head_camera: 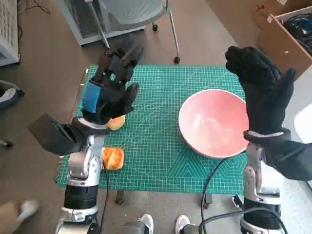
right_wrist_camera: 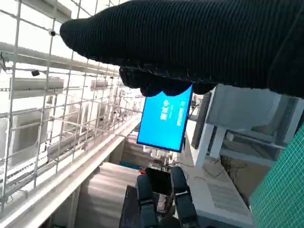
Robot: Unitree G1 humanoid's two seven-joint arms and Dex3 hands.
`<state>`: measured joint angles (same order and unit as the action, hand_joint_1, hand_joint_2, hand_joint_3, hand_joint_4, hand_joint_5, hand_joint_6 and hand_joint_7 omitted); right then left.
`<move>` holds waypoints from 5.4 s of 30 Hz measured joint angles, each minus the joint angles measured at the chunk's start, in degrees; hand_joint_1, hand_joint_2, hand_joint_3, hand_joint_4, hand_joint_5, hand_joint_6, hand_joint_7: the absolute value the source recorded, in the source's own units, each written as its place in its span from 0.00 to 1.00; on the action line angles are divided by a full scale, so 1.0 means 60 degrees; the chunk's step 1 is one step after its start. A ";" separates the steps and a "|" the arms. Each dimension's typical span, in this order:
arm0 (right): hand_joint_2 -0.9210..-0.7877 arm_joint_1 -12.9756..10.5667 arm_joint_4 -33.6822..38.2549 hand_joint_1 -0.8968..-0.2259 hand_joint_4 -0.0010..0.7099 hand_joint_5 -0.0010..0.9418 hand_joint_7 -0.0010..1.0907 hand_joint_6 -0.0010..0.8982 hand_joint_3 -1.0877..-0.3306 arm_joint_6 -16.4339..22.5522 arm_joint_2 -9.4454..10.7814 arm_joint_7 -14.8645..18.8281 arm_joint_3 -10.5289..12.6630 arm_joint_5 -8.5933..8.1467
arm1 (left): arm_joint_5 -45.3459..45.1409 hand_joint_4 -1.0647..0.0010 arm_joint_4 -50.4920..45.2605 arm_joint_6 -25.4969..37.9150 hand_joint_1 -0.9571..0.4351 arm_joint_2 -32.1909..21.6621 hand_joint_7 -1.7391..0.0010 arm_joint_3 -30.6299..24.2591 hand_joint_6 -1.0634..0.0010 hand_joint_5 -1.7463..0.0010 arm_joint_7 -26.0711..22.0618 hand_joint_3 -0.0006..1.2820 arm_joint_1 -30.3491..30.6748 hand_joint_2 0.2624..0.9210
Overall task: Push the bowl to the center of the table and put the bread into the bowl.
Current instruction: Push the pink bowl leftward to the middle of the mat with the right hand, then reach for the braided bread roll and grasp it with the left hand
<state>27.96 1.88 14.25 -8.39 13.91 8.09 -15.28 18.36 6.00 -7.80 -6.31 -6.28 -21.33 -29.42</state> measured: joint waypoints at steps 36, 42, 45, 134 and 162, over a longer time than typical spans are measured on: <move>0.00 -0.0458 -0.0691 0.55 0.40 0.00 0.51 0.05 0.67 -0.0081 -0.0097 -0.0226 0.0196 0.0335 | 0.0025 0.98 0.1180 -0.0497 0.31 0.0046 0.69 0.0015 1.00 0.83 -0.0773 0.24 -0.0577 1.00; 0.00 -0.0548 -0.0299 0.56 0.40 0.00 0.51 0.05 0.68 0.0220 -0.0275 -0.0179 0.0624 0.0232 | 0.0029 0.98 0.1181 -0.0527 0.31 0.0089 0.69 0.0015 1.00 0.84 -0.0821 0.25 -0.0584 1.00; 0.00 -0.0547 0.0268 0.57 0.41 0.00 0.51 0.06 0.69 0.0486 -0.0488 -0.0072 0.0977 0.0039 | 0.0037 0.98 0.1182 -0.0552 0.31 0.0088 0.69 -0.0006 1.00 0.84 -0.0836 0.25 -0.0583 1.00; 0.00 0.3458 1.1340 0.66 0.37 0.01 0.43 0.17 0.60 0.1360 0.1476 0.0439 0.2370 -0.0485 | -0.0060 1.00 -0.1805 0.0368 0.32 -0.0432 0.68 -0.0612 1.00 0.77 0.0851 0.30 0.1545 0.96; 0.00 0.2970 0.8404 0.66 0.39 0.01 0.44 0.20 0.62 0.2560 0.1074 0.0911 0.2565 -0.0987 | -0.0111 1.00 -0.1582 0.0047 0.32 -0.0495 0.68 -0.0595 1.00 0.77 0.0920 0.27 0.1653 0.99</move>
<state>45.78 52.30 29.61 -1.94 19.38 23.48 -21.20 17.70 -3.49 -7.52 -9.28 -9.85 -15.81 -19.51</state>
